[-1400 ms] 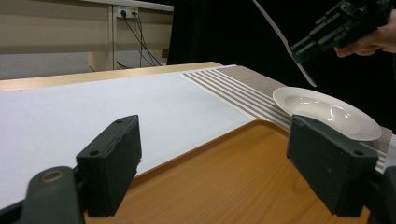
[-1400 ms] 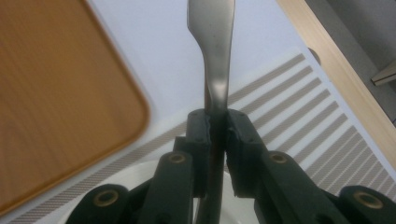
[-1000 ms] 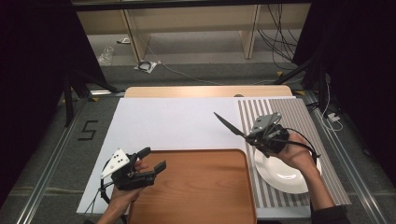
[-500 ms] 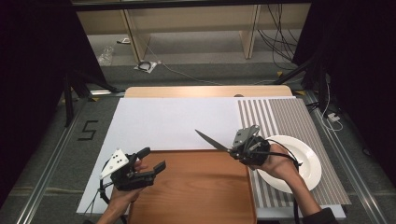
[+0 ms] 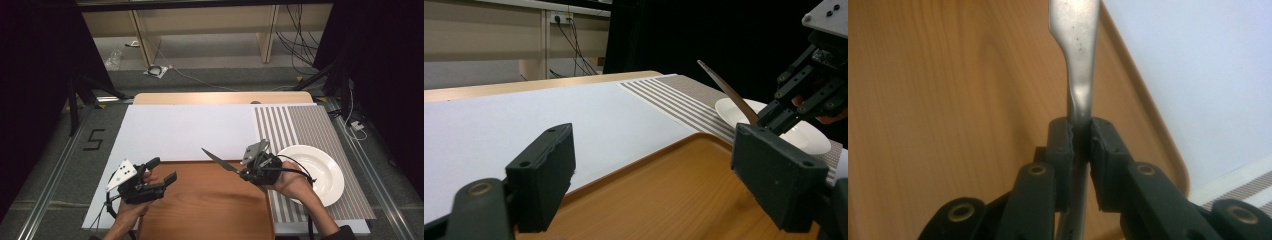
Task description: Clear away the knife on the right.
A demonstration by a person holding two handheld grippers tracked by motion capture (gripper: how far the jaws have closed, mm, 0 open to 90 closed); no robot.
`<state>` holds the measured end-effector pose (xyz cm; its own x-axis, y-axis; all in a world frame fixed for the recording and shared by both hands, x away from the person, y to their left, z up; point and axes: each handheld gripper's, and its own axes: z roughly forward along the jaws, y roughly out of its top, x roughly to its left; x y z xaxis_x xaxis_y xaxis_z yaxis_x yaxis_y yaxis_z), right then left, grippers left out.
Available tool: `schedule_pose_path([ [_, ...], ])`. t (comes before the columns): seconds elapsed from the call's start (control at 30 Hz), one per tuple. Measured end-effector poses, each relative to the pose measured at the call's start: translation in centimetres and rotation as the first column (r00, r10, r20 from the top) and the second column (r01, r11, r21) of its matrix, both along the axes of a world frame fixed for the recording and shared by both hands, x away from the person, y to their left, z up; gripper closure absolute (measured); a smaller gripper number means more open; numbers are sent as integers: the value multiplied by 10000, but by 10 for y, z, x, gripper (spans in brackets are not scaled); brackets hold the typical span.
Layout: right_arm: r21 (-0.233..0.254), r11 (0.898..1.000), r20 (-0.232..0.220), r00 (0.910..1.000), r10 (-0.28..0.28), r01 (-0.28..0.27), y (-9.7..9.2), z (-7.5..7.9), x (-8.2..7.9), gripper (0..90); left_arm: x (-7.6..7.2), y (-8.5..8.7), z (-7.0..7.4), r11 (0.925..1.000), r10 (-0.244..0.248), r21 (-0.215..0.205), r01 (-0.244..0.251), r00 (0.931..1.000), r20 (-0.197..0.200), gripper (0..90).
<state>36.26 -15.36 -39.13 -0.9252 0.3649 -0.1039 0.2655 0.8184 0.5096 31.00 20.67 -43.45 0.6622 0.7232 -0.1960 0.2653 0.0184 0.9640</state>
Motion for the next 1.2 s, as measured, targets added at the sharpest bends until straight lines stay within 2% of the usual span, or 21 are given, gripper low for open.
schedule_pose_path([
  [0.43,-95,9999,-752,9972,58,-66,13,-11,-7,807,-1,0,1,10000,15,-43,-15,10000,91,180],
  [0.77,-205,9998,-1462,9892,-18,-12,20,-20,-11,808,-2,1,1,10000,39,-92,-38,9999,150,180],
  [1.2,-408,9987,-1904,9814,223,-306,26,-30,-21,808,-2,0,1,10000,47,-41,-46,9999,162,179],
])
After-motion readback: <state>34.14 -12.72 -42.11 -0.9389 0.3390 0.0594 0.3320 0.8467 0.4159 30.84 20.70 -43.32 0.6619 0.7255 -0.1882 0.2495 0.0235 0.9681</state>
